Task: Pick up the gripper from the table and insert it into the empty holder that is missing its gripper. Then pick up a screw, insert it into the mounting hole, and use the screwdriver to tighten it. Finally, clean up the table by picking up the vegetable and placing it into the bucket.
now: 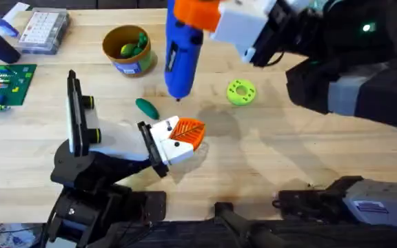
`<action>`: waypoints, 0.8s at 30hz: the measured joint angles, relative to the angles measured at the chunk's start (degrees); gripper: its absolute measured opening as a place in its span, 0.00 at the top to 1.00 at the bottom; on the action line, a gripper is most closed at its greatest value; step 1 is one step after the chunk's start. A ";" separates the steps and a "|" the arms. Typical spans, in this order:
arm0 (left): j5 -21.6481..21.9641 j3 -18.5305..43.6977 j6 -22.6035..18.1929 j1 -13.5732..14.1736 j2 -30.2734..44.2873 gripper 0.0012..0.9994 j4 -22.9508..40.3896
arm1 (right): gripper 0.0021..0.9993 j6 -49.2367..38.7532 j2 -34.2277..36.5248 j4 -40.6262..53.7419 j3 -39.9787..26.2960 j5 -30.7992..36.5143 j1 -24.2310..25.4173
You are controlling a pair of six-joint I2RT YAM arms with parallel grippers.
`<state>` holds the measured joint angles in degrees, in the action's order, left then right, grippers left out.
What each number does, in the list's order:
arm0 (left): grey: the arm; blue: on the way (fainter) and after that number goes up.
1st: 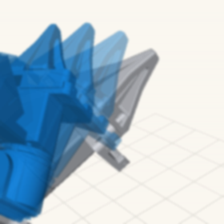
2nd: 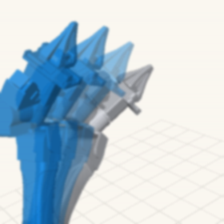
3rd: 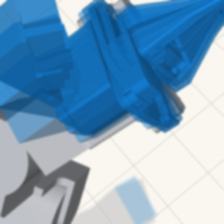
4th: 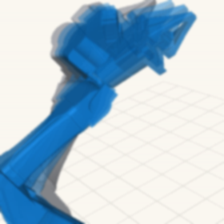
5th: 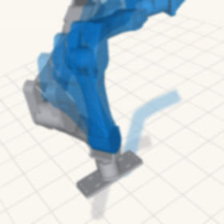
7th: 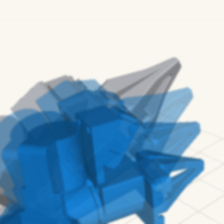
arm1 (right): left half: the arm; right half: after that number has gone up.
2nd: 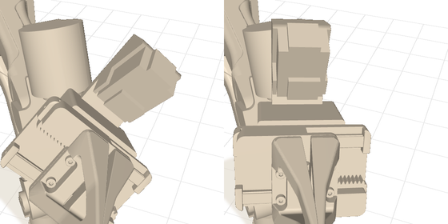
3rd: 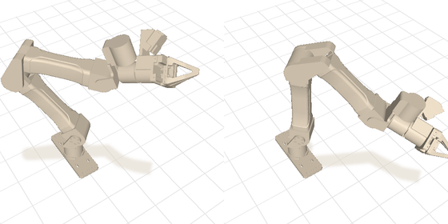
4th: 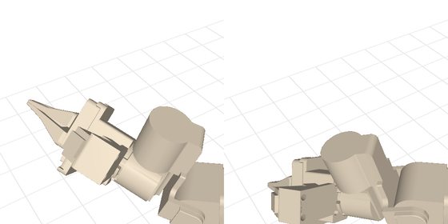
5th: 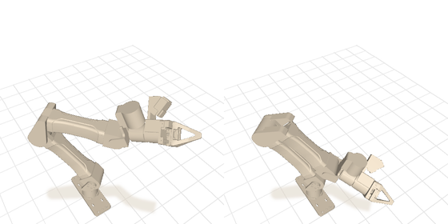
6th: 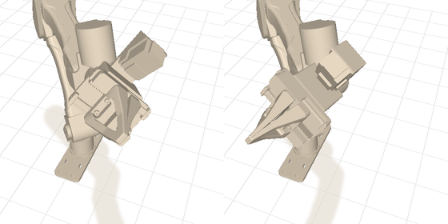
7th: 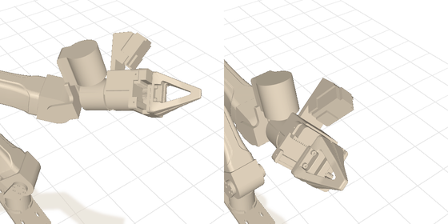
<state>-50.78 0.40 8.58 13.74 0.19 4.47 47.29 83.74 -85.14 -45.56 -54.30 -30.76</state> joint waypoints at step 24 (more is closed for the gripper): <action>0.02 0.00 -0.14 -0.02 0.02 0.98 -0.02 | 0.96 5.50 -0.55 26.98 -2.22 -0.31 18.91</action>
<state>-50.77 0.40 8.43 13.72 0.21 4.45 52.78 83.20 -58.17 -47.78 -54.61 -11.86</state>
